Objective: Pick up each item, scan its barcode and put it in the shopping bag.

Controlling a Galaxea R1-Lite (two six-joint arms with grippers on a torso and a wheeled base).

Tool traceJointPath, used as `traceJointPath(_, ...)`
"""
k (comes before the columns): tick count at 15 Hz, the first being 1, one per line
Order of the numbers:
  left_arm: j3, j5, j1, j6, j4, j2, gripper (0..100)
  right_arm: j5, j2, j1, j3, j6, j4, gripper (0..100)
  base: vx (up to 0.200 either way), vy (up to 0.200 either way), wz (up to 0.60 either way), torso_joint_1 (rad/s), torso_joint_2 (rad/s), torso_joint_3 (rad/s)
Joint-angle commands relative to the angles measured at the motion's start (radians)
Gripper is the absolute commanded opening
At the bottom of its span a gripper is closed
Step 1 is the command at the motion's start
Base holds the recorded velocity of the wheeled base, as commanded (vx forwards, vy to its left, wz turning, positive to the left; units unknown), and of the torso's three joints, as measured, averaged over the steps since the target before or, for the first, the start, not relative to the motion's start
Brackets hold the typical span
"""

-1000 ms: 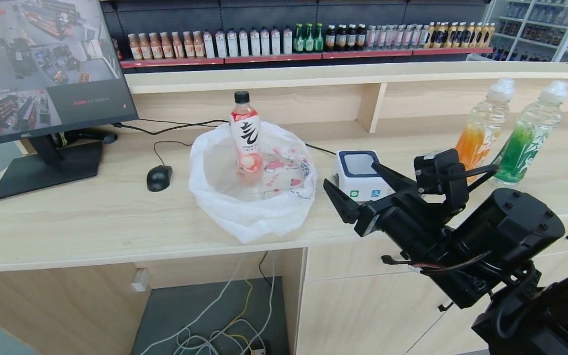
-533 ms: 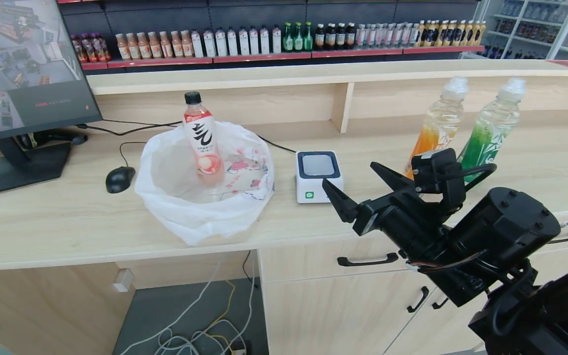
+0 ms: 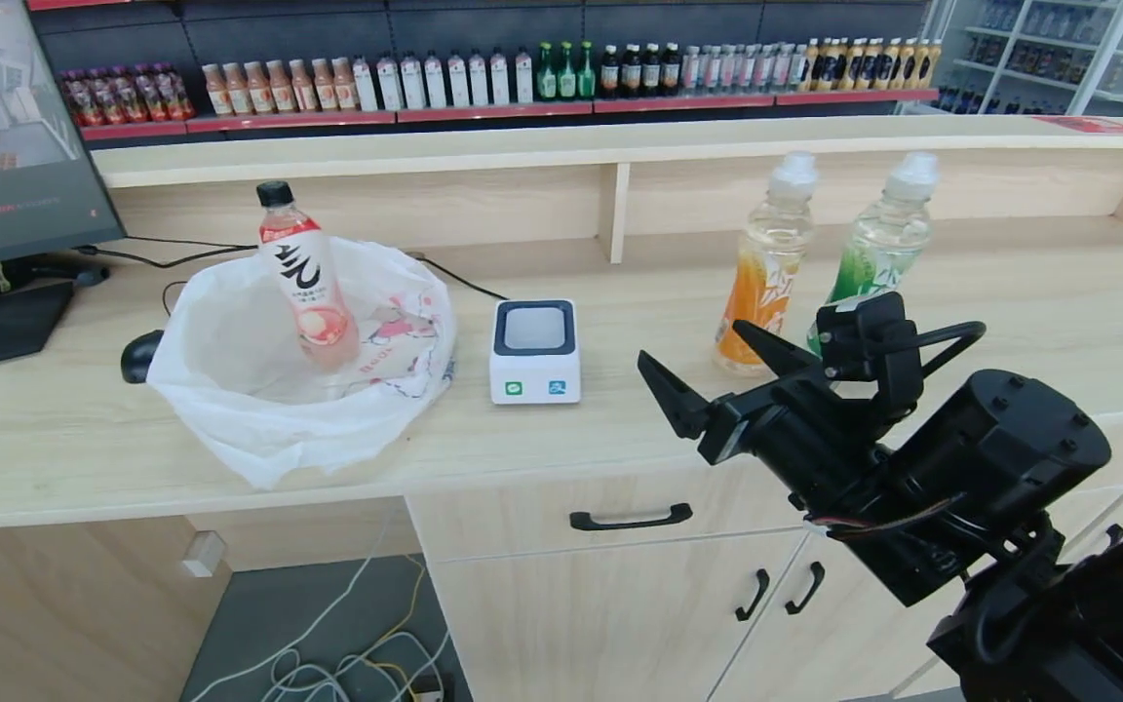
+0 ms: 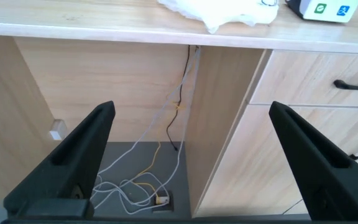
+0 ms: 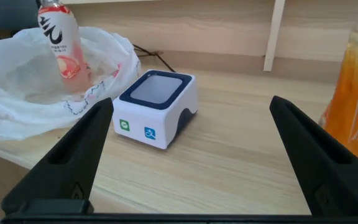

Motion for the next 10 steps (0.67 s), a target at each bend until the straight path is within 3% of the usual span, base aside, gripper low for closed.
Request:
traceJointPath(1,0.001,0.000,0.000,-0.002,-0.001,0.000,100,0.000,-0.001,0.001,0.002,0.003,-0.001,100,0.000,-0.200,0.00,0.002,-0.01,-0.002)
traceJointPath(3,0.001,0.000,0.000,0.000,0.000,0.000,100,0.000,-0.004,0.001,0.003,0.003,-0.001,100,0.000,-0.200,0.00,0.005,0.00,0.000)
traceJointPath(10,0.000,0.000,0.000,0.000,0.000,0.000,100,0.000,-0.006,-0.013,0.017,0.004,-0.001,100,0.000,0.000,0.00,0.000,0.00,0.000)
